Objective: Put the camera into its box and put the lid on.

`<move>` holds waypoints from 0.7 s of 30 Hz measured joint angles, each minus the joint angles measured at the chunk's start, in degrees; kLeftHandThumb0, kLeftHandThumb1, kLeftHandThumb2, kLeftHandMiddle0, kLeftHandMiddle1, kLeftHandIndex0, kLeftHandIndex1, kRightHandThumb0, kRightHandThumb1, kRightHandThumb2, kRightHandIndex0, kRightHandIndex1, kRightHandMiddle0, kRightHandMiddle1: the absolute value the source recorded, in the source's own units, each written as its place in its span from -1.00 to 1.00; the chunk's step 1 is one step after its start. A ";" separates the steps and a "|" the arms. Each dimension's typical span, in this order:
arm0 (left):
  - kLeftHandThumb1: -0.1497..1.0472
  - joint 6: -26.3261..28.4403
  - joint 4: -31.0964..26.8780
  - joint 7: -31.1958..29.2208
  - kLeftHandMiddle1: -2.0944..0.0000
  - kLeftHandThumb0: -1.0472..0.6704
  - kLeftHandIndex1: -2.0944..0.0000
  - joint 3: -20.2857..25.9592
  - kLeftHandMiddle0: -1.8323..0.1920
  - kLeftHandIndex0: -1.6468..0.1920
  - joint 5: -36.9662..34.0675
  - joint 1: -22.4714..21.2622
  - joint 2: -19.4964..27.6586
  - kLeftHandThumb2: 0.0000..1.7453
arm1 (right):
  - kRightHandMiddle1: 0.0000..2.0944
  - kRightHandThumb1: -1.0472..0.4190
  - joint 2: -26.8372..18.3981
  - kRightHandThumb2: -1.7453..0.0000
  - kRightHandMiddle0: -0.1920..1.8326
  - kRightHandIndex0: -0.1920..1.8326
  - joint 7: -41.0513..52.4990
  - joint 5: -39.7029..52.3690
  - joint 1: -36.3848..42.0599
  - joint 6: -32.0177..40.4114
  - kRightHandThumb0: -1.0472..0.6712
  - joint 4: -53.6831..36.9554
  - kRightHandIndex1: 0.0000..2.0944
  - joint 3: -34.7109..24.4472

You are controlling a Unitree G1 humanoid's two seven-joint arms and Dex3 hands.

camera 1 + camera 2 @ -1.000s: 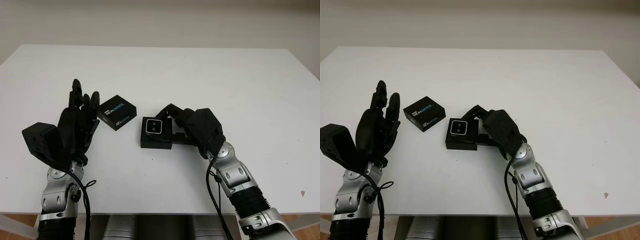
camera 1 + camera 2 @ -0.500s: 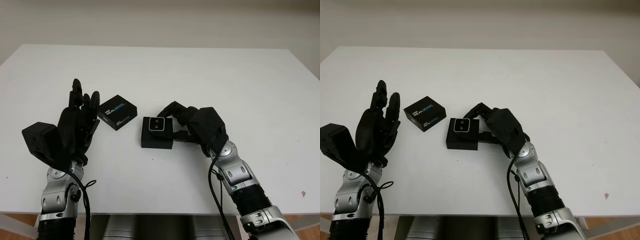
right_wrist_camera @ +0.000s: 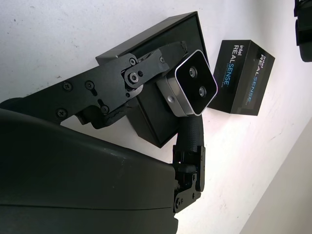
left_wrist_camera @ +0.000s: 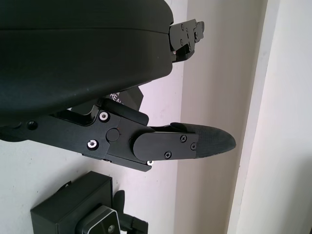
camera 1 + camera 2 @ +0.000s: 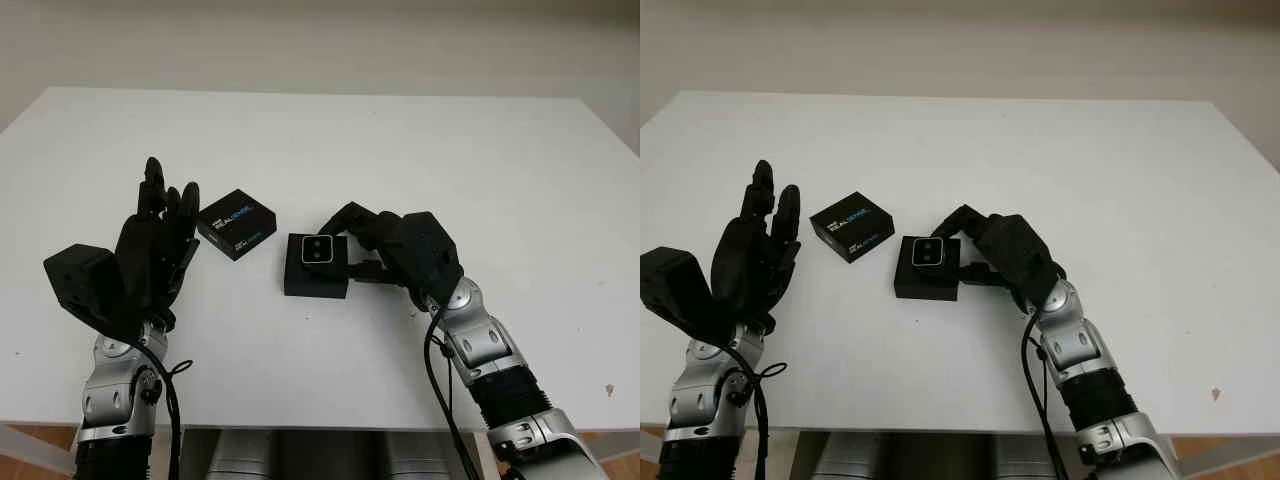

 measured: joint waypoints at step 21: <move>1.00 0.09 -0.31 0.10 0.97 -0.58 0.99 -0.03 1.00 1.00 0.08 0.25 -0.02 -0.57 | 0.50 -0.87 -0.08 0.94 -0.78 -0.65 0.69 -2.33 -0.01 1.83 -0.27 -1.62 -0.98 2.56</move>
